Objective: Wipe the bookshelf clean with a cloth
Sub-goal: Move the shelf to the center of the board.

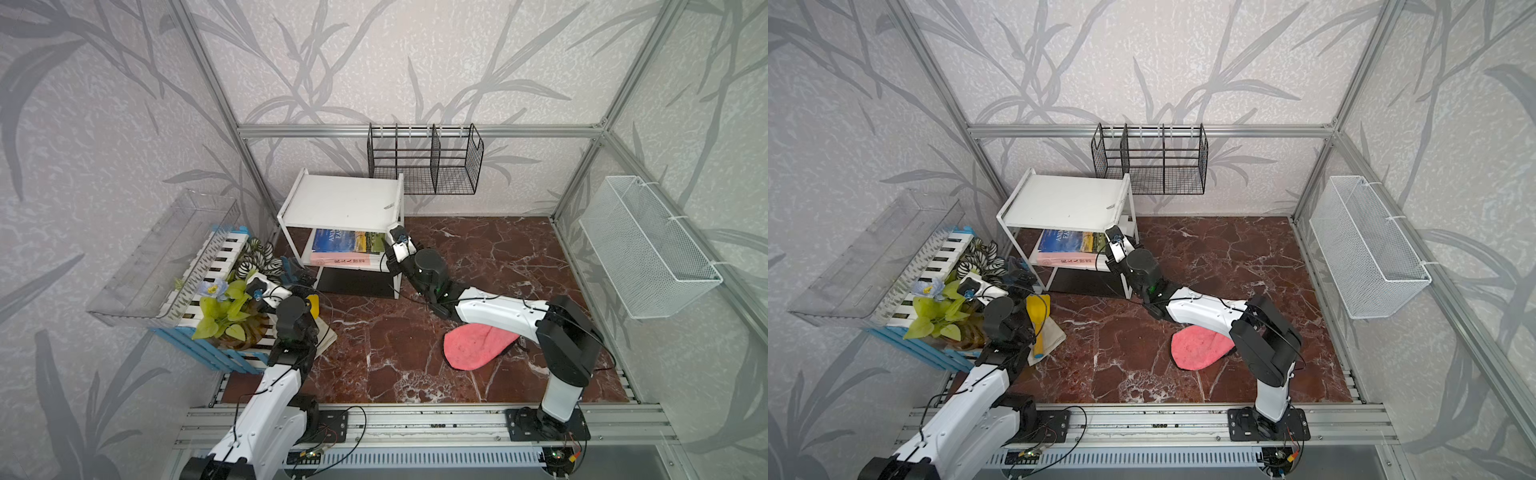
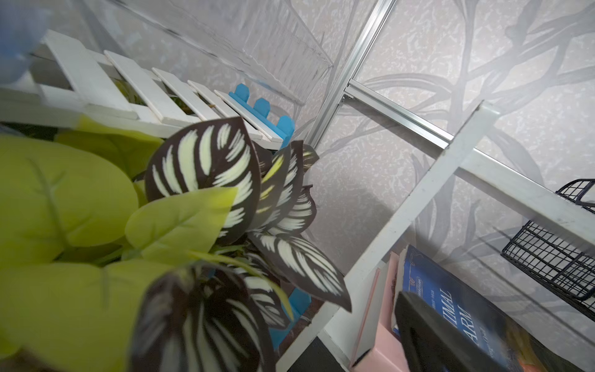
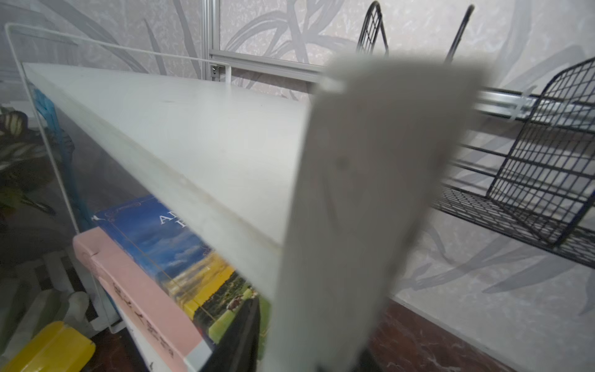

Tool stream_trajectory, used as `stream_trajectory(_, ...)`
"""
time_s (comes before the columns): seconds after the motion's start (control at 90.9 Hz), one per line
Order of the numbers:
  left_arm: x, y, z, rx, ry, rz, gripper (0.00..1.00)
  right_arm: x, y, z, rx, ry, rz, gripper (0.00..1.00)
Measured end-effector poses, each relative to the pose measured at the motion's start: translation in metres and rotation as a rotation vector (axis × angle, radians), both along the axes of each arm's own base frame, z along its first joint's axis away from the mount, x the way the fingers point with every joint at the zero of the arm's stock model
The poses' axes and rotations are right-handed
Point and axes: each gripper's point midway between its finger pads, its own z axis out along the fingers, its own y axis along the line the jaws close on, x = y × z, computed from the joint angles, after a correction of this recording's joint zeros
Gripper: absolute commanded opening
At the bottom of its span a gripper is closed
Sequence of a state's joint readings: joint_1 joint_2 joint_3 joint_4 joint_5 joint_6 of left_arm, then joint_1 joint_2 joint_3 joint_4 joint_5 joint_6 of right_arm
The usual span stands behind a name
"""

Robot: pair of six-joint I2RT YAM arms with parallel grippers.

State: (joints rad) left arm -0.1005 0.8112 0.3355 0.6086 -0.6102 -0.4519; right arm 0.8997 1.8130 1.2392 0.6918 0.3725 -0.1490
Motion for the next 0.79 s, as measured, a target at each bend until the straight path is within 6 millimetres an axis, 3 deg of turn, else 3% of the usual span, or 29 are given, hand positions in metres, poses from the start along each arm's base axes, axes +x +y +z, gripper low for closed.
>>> stream_trajectory(0.154, 0.013, -0.013, -0.003, 0.068, 0.035, -0.084, 0.99, -0.015, -0.001, 0.0, 0.11, 0.025, 0.019, 0.0)
stream_trajectory(0.264, 0.027, -0.029, -0.011, 0.135, 0.072, -0.182, 0.97, -0.026, -0.015, 0.0, 0.121, 0.036, 0.016, 0.0)
stream_trajectory(0.495, 0.029, -0.053, -0.024, 0.245, 0.094, -0.324, 0.88, -0.036, -0.084, -0.002, 0.117, 0.071, -0.079, 0.0)
stream_trajectory(0.627, 0.034, -0.09, -0.017, 0.308, 0.05, -0.503, 0.84, -0.039, -0.126, -0.004, 0.12, 0.083, -0.102, 0.0)
stream_trajectory(0.792, 0.034, -0.142, -0.025, 0.36, 0.049, -0.712, 0.77, -0.043, -0.18, -0.005, 0.12, 0.086, -0.132, 0.0)
